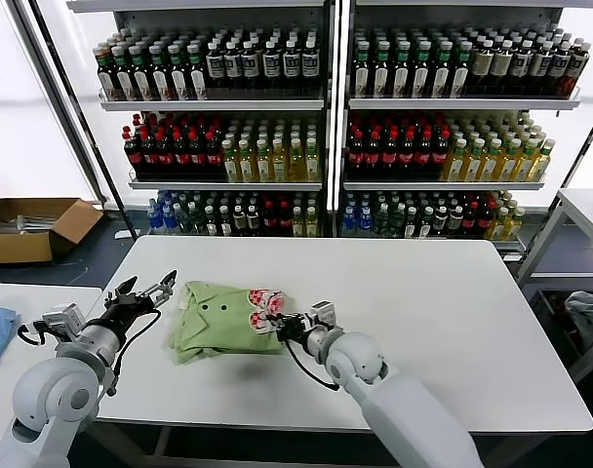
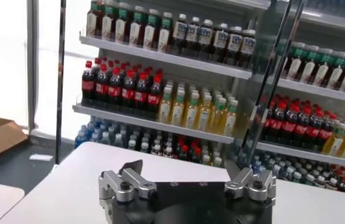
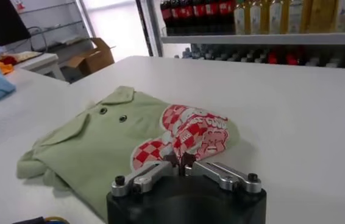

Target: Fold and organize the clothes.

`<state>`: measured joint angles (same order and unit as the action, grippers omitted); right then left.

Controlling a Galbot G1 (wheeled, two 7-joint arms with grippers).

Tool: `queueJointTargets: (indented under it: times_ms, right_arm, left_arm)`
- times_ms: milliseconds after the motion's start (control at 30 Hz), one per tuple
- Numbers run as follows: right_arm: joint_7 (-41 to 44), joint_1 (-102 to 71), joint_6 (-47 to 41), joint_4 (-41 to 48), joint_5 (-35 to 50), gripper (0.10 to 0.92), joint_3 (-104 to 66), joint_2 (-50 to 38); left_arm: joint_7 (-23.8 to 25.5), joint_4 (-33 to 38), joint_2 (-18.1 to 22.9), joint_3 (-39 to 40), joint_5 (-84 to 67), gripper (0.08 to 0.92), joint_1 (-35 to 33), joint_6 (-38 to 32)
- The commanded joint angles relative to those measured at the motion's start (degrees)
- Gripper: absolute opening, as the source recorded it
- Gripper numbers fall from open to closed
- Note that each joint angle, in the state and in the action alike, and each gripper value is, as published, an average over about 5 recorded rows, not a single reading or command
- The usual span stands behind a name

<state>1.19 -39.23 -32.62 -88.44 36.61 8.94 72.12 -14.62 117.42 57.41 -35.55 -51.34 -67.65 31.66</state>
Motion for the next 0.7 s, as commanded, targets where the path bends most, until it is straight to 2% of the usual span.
queueJointTargets:
  times_ms: [33,233,400,700]
  right_arm:
    - [4.9,-4.9,-0.4,-10.4,2.3,0.137,-7.1,-20.1]
    - [6.6,-14.9,0.4,-15.4,2.8,0.131,-17.6,-29.6]
    - [6.1,-22.7,3.8,-18.2,1.8,0.152,-24.9,-32.6]
    - [1.6,-26.6,9.3,-24.1,-2.0,0.396,-29.8,-27.2]
  left_arm:
    - [-0.2,0.1,0.4,0.4,0.1,0.823,-0.3,0.0]
    - [-0.8,0.5,1.6,2.2,0.2,0.823,-0.4,0.0]
    - [-1.7,0.5,3.2,4.3,0.2,0.823,0.4,0.0]
    - [-2.1,1.8,4.7,6.1,0.2,0.823,-0.2,0.0]
